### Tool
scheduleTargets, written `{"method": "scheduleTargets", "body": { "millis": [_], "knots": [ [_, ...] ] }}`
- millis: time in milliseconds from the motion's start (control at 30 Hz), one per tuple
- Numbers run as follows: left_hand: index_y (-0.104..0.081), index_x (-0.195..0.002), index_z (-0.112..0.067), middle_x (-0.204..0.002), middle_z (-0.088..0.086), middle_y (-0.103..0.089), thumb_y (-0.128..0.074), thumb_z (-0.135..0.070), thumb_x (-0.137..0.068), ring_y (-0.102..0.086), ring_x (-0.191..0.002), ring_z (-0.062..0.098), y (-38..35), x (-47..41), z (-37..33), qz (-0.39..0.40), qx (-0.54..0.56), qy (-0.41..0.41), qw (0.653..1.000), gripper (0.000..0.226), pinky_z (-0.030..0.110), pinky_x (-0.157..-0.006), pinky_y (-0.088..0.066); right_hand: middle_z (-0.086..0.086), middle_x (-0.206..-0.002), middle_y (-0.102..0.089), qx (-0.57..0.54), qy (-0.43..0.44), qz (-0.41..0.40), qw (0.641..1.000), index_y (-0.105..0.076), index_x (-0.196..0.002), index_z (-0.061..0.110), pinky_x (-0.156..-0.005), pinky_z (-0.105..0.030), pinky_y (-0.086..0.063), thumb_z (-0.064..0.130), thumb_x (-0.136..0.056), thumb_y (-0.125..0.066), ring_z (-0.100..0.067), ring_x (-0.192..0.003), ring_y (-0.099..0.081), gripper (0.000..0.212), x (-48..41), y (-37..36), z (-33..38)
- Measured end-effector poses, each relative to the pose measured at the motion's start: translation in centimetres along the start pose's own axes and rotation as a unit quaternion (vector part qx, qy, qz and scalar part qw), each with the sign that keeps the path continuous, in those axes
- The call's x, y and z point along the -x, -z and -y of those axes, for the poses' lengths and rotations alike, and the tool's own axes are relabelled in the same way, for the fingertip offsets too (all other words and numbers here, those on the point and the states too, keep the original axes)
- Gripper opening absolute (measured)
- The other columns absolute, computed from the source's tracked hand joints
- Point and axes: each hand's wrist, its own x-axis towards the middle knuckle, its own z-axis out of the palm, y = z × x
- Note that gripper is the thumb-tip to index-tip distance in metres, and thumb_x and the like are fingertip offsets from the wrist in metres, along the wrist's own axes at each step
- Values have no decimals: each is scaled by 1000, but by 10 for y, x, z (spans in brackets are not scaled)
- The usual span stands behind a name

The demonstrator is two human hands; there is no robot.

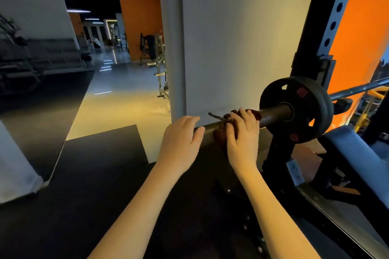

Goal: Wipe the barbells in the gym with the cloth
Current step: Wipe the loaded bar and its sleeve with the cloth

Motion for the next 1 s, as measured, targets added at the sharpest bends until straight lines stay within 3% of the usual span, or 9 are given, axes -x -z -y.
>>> {"method": "scheduleTargets", "body": {
  "millis": [133, 200, 300, 400, 567, 667, 800, 900, 1000],
  "knots": [
    [-37, -147, -18, -146, -1, -45, -34, -37, -105, -44, -131, 15, -10, -20, -18, 34, -40, -27, 998, 47, 34, -109, -36, -8, -140, -53, 65, 79, 37, 994, -60, -129, 10, -120, -36, -13, 23, -96, -44, -23, -138, -38, 38, -20, 23, -31],
    [-37, -147, -18, -143, 0, -48, -30, -41, -105, -50, -126, 17, -16, -28, -22, 61, -75, -23, 995, 48, 33, -103, -41, -10, -135, -58, 71, 53, 35, 995, -63, -124, 9, -118, -34, -14, 25, -96, -40, -24, -135, -41, 40, -41, 31, -49],
    [-51, -130, -20, -110, -1, -63, -23, -50, -103, -62, -92, 16, -23, -32, -21, 85, -181, -27, 979, 50, 30, -79, -51, -13, -130, -61, 48, -19, -3, 999, -66, -116, 6, -118, -45, -22, 33, -94, -35, -29, -134, -42, 47, -62, 33, -60],
    [-54, -120, -22, -96, -5, -61, -23, -54, -101, -59, -79, 12, -27, -30, -19, 70, -217, -35, 973, 49, 27, -67, -48, -9, -138, -54, 36, -52, -32, 997, -64, -120, 9, -120, -46, -12, 31, -97, -47, -27, -141, -33, 36, -44, 21, -40],
    [-58, -107, -20, -85, -4, -60, -28, -53, -101, -59, -75, 13, -25, -41, -23, 93, -174, -15, 980, 45, 34, -73, -55, -5, -127, -60, 71, 109, 71, 989, -63, -120, 12, -115, -42, -27, 30, -95, -49, -23, -128, -47, 34, -42, 38, -52],
    [-57, -103, -18, -83, -2, -59, -32, -56, -99, -59, -76, 14, -21, -52, -26, 129, -166, -3, 978, 46, 35, -75, -56, -7, -112, -65, 91, 58, 73, 991, -66, -110, 11, -105, -39, -36, 21, -96, -49, -25, -112, -55, 23, -82, 57, -81],
    [-52, -106, -20, -87, -3, -58, -39, -64, -94, -58, -77, 13, -21, -58, -26, 180, -146, -3, 973, 47, 31, -72, -53, -10, -125, -63, 91, -51, -20, 994, -66, -115, 8, -119, -44, -20, 15, -96, -52, -27, -129, -48, 25, -81, 45, -80],
    [-51, -115, -22, -95, -3, -59, -51, -70, -85, -59, -82, 14, -25, -63, -26, 228, -151, 1, 962, 56, 35, -78, -55, -5, -131, -59, 47, 29, 14, 998, -65, -118, 9, -119, -41, -17, 19, -94, -54, -24, -134, -42, 28, -48, 32, -63],
    [-49, -121, -23, -104, -3, -60, -64, -64, -79, -59, -88, 14, -26, -65, -26, 241, -171, 4, 955, 60, 36, -81, -55, -2, -124, -63, 61, 130, 103, 984, -65, -118, 14, -112, -39, -32, 32, -93, -47, -19, -124, -49, 36, -68, 51, -81]
  ]
}}
